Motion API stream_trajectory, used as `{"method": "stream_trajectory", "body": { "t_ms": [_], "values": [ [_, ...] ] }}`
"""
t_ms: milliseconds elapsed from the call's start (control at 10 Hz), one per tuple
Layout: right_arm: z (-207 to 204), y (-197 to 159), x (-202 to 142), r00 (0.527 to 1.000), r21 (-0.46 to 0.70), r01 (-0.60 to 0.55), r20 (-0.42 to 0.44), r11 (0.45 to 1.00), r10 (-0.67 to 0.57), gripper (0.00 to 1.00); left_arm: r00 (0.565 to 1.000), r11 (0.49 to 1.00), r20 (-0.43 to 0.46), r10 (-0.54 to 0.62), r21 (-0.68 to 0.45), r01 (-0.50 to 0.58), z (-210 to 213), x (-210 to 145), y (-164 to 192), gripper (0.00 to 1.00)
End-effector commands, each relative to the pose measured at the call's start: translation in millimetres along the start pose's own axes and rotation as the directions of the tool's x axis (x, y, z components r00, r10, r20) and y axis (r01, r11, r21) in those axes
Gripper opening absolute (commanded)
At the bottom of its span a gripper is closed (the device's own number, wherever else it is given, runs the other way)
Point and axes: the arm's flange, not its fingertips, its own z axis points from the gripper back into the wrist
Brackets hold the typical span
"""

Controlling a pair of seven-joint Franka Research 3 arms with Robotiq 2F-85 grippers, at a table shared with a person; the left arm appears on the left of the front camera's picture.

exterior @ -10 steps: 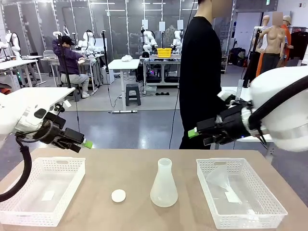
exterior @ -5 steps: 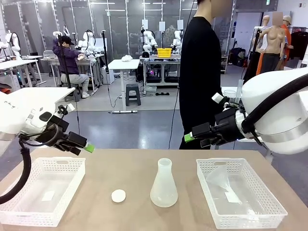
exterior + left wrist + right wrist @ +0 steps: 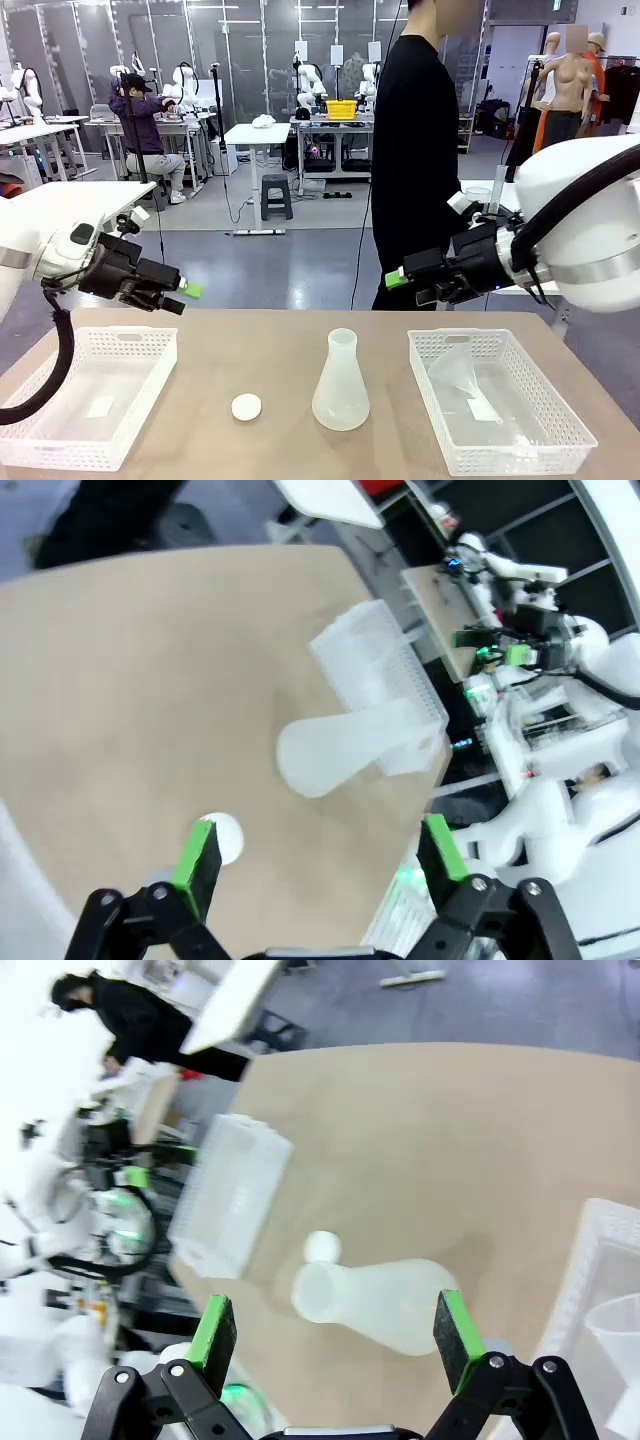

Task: Prepare the solutions needed for the experiment.
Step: Pick up the Plastic Funnel and insert it into the Big flask.

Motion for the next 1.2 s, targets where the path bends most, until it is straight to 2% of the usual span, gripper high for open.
{"method": "stream_trajectory", "body": {
  "t_ms": [0,200,500,700,1000,1100],
  "values": [
    [-10,-26,14,0.989,0.225,0.139,0.013,0.964,-0.146,1.0,0.983,0.973,0.028,0.183,-0.151,-0.176,0,2,41,1.0],
    [-21,-40,18,0.976,0.369,0.206,-0.006,0.906,-0.219,1.0,0.961,0.931,0.039,0.274,-0.262,-0.254,2,-1,53,1.0],
    [-43,-52,17,0.952,0.468,0.295,-0.075,0.833,-0.295,1.0,0.936,0.83,0.03,0.352,-0.473,-0.297,17,-6,56,1.0],
    [-47,-61,18,0.94,0.475,0.339,-0.127,0.812,-0.318,1.0,0.93,0.8,-0.009,0.368,-0.506,-0.322,22,-7,58,1.0],
    [-41,-64,18,0.928,0.475,0.369,-0.142,0.799,-0.345,1.0,0.922,0.793,-0.134,0.365,-0.474,-0.382,19,-15,62,1.0],
    [-40,-66,18,0.93,0.446,0.365,-0.145,0.817,-0.337,1.0,0.921,0.801,-0.138,0.365,-0.458,-0.386,18,-14,64,1.0]
  ]
}}
